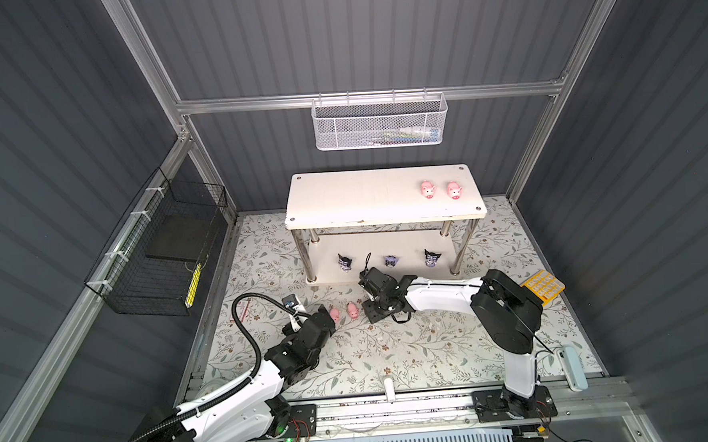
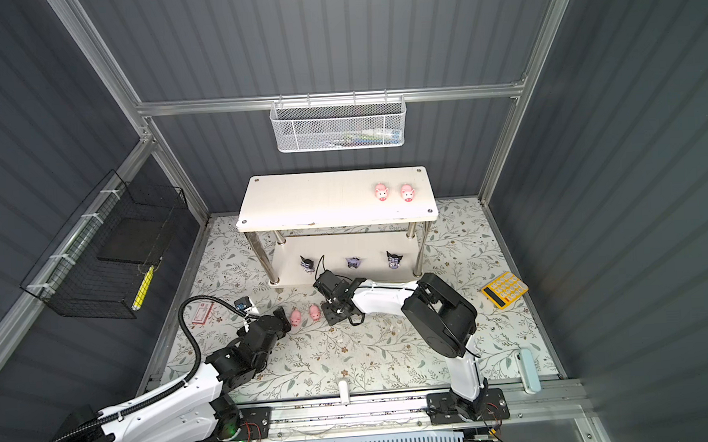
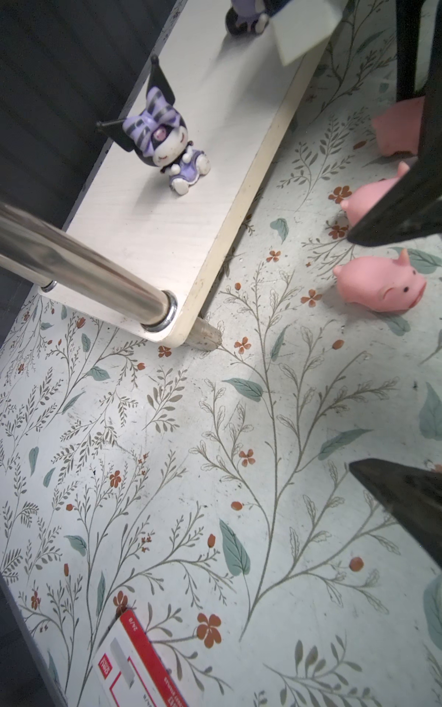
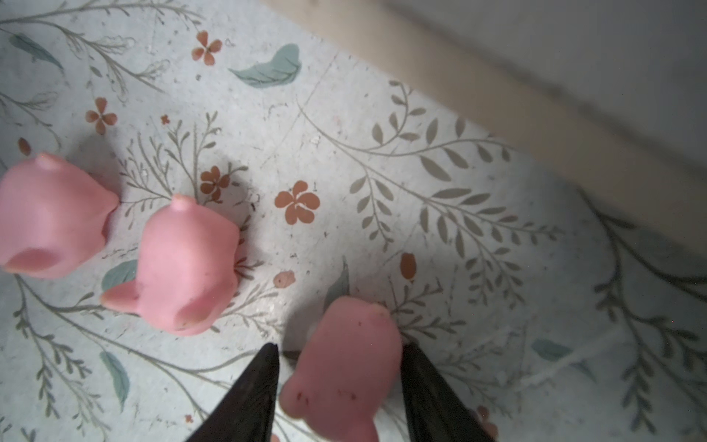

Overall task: Place and organize the plastic toys onto the shelf
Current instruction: 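Lower the right gripper around the pink pig nearest it and close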

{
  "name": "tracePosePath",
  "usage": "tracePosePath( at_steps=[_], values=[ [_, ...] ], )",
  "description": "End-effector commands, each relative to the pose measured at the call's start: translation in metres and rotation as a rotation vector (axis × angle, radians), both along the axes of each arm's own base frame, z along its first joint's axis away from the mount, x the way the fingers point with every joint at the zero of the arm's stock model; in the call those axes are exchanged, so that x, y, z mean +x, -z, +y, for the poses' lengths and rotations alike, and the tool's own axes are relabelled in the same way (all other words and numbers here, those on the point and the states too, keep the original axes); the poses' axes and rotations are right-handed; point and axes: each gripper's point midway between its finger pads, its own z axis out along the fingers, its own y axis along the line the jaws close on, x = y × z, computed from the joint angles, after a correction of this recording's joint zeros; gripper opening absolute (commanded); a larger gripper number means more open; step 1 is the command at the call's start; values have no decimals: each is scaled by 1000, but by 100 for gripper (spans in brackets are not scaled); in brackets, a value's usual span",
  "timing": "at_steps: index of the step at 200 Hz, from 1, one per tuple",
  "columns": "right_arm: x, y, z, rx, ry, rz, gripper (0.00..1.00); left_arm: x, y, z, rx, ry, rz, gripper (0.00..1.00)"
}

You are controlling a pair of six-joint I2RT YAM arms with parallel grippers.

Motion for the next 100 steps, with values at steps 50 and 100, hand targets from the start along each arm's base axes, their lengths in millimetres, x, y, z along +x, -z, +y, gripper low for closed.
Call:
tracePosePath(
  at_steps=[50, 100],
  values=[
    [0, -2, -6, -30, 3, 5, 38, -1, 2, 7, 18, -28, 1, 87],
    [-15, -21, -14, 4, -21, 18, 35, 0, 3, 7, 22, -27, 3, 87]
  ],
)
